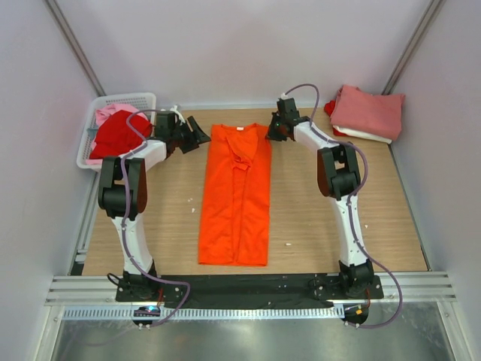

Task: Fold and stack the t-shirts
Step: Fold the tshirt

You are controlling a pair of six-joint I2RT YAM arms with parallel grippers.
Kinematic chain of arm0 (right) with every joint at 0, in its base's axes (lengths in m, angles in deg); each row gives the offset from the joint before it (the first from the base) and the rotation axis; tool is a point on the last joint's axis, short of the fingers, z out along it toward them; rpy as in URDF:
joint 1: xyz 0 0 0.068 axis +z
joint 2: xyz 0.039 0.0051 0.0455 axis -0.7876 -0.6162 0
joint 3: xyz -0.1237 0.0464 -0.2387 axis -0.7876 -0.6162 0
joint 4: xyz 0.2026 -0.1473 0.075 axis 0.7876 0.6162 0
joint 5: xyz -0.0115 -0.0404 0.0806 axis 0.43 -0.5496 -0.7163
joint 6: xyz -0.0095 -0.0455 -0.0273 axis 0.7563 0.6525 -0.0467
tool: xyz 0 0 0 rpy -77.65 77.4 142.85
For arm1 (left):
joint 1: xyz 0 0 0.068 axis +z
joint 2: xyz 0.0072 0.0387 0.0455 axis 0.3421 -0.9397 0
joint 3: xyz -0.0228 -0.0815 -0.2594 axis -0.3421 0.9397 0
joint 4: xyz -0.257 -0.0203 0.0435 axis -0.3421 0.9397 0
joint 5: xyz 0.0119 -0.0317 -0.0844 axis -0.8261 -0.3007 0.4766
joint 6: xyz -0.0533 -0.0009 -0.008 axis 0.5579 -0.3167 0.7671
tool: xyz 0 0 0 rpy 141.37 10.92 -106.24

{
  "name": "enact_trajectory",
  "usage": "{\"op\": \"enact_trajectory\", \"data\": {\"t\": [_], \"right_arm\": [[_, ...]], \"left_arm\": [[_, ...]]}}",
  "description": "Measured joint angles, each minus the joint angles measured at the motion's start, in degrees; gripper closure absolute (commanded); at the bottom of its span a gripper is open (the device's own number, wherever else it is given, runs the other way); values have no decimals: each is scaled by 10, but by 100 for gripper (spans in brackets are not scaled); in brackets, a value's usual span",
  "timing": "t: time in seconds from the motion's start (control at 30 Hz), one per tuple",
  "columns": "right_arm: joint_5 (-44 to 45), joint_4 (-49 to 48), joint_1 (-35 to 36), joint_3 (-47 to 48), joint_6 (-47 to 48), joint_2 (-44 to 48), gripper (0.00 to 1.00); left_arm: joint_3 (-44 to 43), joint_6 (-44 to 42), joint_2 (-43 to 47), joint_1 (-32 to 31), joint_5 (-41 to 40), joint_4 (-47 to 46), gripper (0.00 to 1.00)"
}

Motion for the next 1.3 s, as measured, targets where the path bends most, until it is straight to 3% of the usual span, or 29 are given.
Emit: {"op": "enact_trajectory", "data": {"t": [0.13, 0.2, 0.23, 0.27, 0.37, 0.47, 0.6, 0.73, 0.83, 1.03, 1.17, 1.3], "right_arm": [[-3, 14, -7, 107, 11, -66, 99], [-4, 19, -11, 144, 15, -88, 94], [-6, 20, -14, 158, 17, -97, 89], [-8, 21, -15, 170, 19, -104, 67], [-19, 23, -18, 197, 23, -113, 28], [-24, 30, -20, 216, 29, -111, 19], [-26, 47, -22, 192, 31, -72, 16], [-20, 52, -24, 51, 29, 77, 17], [-18, 35, -25, -141, 16, 274, 16], [-21, -49, -8, -469, -43, 599, 16], [-10, -40, 49, -664, -90, 707, 20], [3, 8, 112, -794, -131, 784, 27]], "left_arm": [[0, 0, 0, 0, 0, 0, 37], [0, 0, -1, 0, 0, 0, 37], [0, 0, -1, 0, 0, 0, 37], [0, 0, -2, 0, 0, 0, 37], [0, -2, -3, 0, 0, 4, 39], [0, -7, 0, 0, -2, 16, 38], [19, -13, 50, 0, -19, 57, 37], [38, -14, 159, -8, -50, 114, 37], [65, -12, 258, -31, -82, 146, 37], [245, 21, 404, -110, -134, 169, 38], [373, 60, 449, -199, -169, 216, 38], [454, 110, 547, -291, -202, 260, 37]]}}
